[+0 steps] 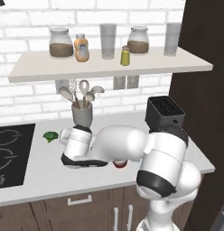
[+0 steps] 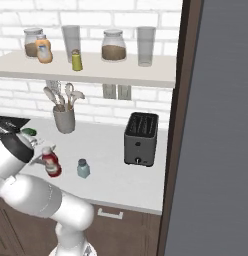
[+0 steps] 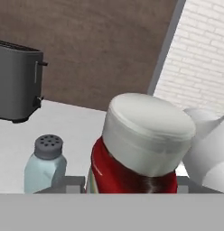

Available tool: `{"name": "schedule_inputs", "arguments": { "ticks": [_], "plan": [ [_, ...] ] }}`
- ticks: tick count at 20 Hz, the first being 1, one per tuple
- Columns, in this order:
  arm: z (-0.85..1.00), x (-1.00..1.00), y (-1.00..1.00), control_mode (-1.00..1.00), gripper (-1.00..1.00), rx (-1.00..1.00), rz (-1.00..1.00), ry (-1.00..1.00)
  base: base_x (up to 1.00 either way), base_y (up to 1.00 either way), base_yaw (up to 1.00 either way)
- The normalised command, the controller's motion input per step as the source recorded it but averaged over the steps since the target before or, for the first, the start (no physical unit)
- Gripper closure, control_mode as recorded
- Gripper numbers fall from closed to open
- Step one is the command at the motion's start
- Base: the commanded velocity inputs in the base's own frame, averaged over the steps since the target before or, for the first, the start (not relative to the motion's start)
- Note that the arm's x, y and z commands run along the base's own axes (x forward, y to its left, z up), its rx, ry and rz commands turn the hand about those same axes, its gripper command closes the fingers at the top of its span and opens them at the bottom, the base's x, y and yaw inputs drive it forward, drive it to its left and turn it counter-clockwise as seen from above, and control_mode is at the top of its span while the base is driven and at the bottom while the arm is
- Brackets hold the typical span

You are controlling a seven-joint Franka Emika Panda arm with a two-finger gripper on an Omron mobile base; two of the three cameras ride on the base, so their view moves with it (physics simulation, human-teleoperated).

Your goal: Put the shaker and condiment bottle from the counter next to their counterparts in the cabinet.

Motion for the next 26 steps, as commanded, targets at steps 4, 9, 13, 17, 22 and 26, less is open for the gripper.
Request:
{"name": "schedule_inputs", "arguments": {
  "ticks": [4,9,13,17,22,26],
  "plan": [
    [0.90,-0.29,0.36,-1.00,1.00,-0.12,0.05,0.00,0.00,0.00,0.00],
    [0.85,-0.12,0.37,-1.00,1.00,-0.07,0.17,0.00,0.00,0.00,0.00],
    [0.72,-0.10,0.42,-1.00,1.00,-0.02,0.24,0.00,0.00,0.00,0.00],
    [0.74,-0.17,0.41,-1.00,1.00,-0.02,0.23,0.00,0.00,0.00,0.00],
    [0.76,-0.20,0.39,-1.00,1.00,-0.02,0.23,0.00,0.00,0.00,0.00],
    [0.72,-0.11,0.37,-1.00,1.00,0.01,0.24,0.00,0.00,0.00,0.00]
  ]
}}
